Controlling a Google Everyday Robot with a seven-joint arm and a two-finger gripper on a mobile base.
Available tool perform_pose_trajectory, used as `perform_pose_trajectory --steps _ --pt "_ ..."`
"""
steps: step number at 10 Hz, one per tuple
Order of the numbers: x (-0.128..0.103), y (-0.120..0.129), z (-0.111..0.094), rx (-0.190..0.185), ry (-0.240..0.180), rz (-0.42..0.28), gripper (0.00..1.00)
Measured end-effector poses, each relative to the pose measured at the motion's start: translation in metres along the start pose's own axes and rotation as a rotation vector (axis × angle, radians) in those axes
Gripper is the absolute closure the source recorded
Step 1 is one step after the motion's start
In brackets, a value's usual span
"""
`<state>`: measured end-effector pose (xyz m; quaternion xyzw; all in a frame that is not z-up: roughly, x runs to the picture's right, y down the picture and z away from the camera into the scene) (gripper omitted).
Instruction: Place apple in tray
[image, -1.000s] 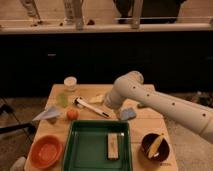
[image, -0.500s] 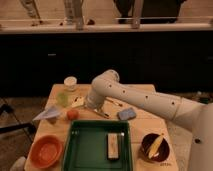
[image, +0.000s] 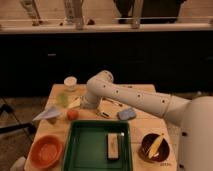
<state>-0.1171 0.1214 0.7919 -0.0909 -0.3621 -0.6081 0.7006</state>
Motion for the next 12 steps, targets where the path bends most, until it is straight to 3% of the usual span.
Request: perform_pose_trajectory --steps 3,8,12 --pt "0.005 -0.008 0.019 -0.018 -0.002 0.008 0.00" --pt "0.018 -0.008 0.038 -0.049 0.027 0.048 0.00" --pt "0.024 -0.011 0.050 -0.073 0.027 0.045 0.00"
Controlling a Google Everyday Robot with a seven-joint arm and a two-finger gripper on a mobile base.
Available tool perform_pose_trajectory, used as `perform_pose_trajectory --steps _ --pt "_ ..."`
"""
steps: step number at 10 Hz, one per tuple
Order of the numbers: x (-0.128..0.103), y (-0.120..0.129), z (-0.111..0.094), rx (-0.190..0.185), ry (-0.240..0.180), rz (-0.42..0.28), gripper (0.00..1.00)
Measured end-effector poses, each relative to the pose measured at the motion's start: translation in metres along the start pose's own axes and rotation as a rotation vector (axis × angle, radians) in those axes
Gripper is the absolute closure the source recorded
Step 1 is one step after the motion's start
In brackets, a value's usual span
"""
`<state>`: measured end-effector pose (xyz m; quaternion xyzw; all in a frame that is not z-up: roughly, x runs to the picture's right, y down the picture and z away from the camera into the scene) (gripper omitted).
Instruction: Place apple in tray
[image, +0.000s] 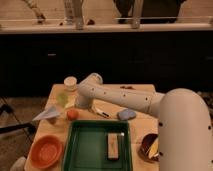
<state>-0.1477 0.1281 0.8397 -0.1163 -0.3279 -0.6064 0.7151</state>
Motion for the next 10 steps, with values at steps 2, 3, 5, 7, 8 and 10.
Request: perform_pose_trajectory --steps 2,3,5,7,8,10 --pt "0.002 -0.004 0.007 -0.015 -0.004 -0.005 0.00" --pt "0.002 -0.007 0.010 -0.023 -0.010 -0.010 0.00" --pt "0.000 -0.019 0.019 -0.030 -0.023 -0.026 0.02" --pt "-0.001 -0.020 0.024 -0.037 -0.034 -0.031 0.18" --pt "-0.003 -0.026 0.027 -0.037 -0.041 -0.040 0.28" --pt "-0.004 -0.033 0.031 -0.039 -0.050 -0.046 0.42"
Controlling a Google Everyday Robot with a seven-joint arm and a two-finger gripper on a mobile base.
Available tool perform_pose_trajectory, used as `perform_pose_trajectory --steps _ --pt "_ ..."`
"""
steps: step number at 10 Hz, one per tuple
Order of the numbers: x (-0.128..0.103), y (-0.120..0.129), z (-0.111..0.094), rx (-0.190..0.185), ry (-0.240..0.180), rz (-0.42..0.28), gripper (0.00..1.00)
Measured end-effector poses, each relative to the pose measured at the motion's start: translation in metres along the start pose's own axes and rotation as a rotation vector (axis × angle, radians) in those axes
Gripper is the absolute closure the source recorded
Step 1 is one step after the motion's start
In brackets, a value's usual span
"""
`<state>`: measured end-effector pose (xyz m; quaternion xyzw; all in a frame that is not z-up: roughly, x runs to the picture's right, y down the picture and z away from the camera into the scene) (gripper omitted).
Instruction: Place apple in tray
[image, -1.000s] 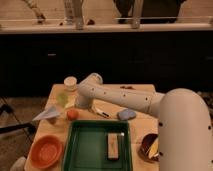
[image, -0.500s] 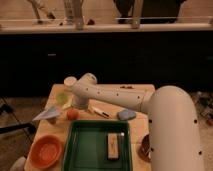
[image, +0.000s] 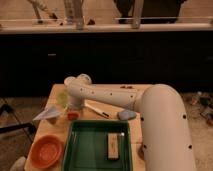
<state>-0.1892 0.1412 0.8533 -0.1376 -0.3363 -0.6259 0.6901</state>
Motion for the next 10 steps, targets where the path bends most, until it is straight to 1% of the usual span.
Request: perform_pose_trajectory --steps 4,6,8,9,10 --pt "0.001 -0.009 0.004 0.003 -0.009 -0.006 0.42" --pt "0.001 -0.014 0.010 0.003 -0.021 -0.014 0.42" --pt "0.001 -0.014 0.014 0.001 -0.032 -0.016 0.42" --pt "0.001 -0.013 0.017 -0.001 -0.038 -0.015 0.43" --pt "0.001 -0.013 0.019 -0.001 -0.043 -0.016 0.48"
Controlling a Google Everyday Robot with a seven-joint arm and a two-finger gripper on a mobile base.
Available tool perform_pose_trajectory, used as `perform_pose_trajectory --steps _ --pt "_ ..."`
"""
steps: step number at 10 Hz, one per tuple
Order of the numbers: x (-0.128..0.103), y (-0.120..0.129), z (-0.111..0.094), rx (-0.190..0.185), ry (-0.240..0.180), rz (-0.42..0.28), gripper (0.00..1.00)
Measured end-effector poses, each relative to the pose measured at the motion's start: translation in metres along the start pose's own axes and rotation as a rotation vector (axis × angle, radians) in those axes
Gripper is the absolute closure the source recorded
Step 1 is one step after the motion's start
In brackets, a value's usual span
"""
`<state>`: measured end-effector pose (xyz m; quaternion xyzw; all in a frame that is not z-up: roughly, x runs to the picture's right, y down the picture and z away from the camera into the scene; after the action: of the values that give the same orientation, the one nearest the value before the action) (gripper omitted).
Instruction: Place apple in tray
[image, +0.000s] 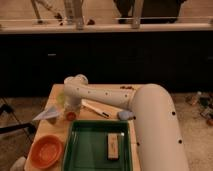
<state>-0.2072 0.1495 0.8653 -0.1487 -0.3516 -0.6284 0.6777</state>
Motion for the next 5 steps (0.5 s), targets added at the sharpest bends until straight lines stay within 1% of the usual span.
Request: perform_pose_trajectory --steps 2,4,5 --pt "0.0006 0.0014 0.0013 0.001 -0.005 0.001 0.66" --pt "0.0008 0.0043 -0.0011 0.006 -0.004 0.003 0.87" --pt "0.0005 0.0063 -0.0047 0.009 0.001 0.003 0.95"
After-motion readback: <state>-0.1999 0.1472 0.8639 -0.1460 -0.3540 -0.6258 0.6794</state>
